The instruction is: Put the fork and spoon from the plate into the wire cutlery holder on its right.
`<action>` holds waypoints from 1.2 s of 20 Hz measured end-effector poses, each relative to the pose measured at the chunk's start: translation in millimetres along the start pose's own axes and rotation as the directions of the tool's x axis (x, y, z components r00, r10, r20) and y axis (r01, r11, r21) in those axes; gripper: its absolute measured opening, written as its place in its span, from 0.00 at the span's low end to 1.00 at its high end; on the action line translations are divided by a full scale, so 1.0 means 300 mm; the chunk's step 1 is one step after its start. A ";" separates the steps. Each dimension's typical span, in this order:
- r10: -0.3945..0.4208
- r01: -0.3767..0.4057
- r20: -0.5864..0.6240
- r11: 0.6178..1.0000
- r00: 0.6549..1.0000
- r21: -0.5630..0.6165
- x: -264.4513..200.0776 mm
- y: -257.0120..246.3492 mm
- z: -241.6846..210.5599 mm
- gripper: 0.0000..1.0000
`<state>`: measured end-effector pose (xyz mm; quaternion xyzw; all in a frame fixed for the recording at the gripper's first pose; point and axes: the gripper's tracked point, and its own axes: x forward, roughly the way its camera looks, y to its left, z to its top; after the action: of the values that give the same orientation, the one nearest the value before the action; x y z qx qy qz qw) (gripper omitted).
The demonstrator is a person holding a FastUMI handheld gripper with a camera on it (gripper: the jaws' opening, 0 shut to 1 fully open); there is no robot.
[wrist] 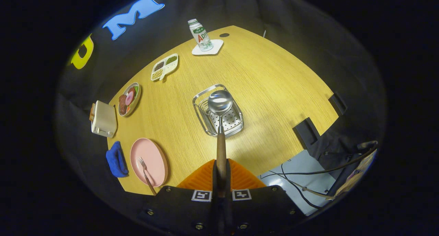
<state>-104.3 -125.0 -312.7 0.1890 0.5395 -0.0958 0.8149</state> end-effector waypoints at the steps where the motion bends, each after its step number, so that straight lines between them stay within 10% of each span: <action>1: -0.005 0.005 -0.005 1.000 1.000 -0.010 0.004 -0.002 0.002 0.08; 10: 0.005 -0.005 0.031 1.000 1.000 0.000 0.003 0.014 0.061 0.19; 13: -0.003 0.003 0.047 1.000 0.999 -0.013 -0.013 0.016 0.068 0.62; 24: 0.081 -0.081 0.000 0.996 0.997 -0.023 -0.022 0.149 -0.032 0.63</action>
<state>-98.8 -80.5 -300.9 0.2013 0.5320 -0.0569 0.8205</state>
